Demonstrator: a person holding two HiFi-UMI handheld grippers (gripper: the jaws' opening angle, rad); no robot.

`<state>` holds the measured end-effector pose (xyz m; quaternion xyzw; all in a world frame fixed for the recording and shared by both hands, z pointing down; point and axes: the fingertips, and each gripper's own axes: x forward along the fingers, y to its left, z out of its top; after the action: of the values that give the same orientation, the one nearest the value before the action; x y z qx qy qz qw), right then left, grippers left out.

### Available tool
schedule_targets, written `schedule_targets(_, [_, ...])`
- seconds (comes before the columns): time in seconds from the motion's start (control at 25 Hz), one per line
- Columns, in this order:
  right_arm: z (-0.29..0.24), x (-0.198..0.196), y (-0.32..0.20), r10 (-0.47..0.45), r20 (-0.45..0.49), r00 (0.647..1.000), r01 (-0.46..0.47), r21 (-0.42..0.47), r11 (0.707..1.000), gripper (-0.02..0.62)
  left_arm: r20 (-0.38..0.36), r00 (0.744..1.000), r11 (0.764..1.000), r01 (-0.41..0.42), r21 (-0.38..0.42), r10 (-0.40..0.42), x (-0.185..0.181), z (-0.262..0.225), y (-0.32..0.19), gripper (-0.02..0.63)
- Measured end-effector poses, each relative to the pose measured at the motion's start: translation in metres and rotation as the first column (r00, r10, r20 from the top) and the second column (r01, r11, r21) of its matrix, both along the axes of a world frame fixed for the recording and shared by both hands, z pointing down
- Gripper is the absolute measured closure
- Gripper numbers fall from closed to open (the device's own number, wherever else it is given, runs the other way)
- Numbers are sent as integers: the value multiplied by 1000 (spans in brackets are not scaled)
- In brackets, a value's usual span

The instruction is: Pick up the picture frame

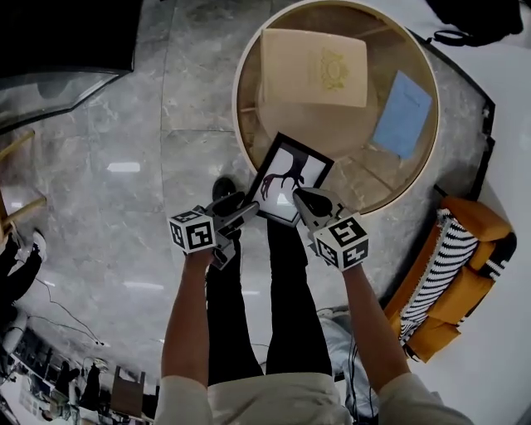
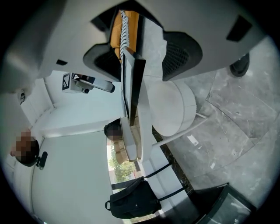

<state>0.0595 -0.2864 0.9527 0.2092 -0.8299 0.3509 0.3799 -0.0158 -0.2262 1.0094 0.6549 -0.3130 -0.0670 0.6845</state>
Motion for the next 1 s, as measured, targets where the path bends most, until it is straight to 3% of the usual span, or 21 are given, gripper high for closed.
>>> schedule_targets(0.16, [15, -4, 6, -21, -2, 1000, 21, 8, 1000, 560, -63, 998, 999, 30, 14, -29, 6, 8, -6, 322])
schedule_targets(0.44, [22, -17, 12, 73, 61, 995, -69, -59, 996, 560, -99, 995, 1000, 20, -10, -21, 19, 12, -3, 331])
schedule_targets(0.56, [21, -21, 12, 94, 87, 992, -89, -66, 994, 560, -122, 992, 999, 33, -20, -36, 18, 10, -4, 467])
schedule_targets(0.68, [19, -22, 16, 93, 90, 992, -87, -64, 994, 560, -151, 988, 1000, 25, 9, -24, 22, 1, -6, 529])
schedule_targets(1.0, [12, -12, 24, 121, 74, 990, -117, -57, 991, 560, -203, 979, 999, 16, 38, -8, 23, -14, -4, 548])
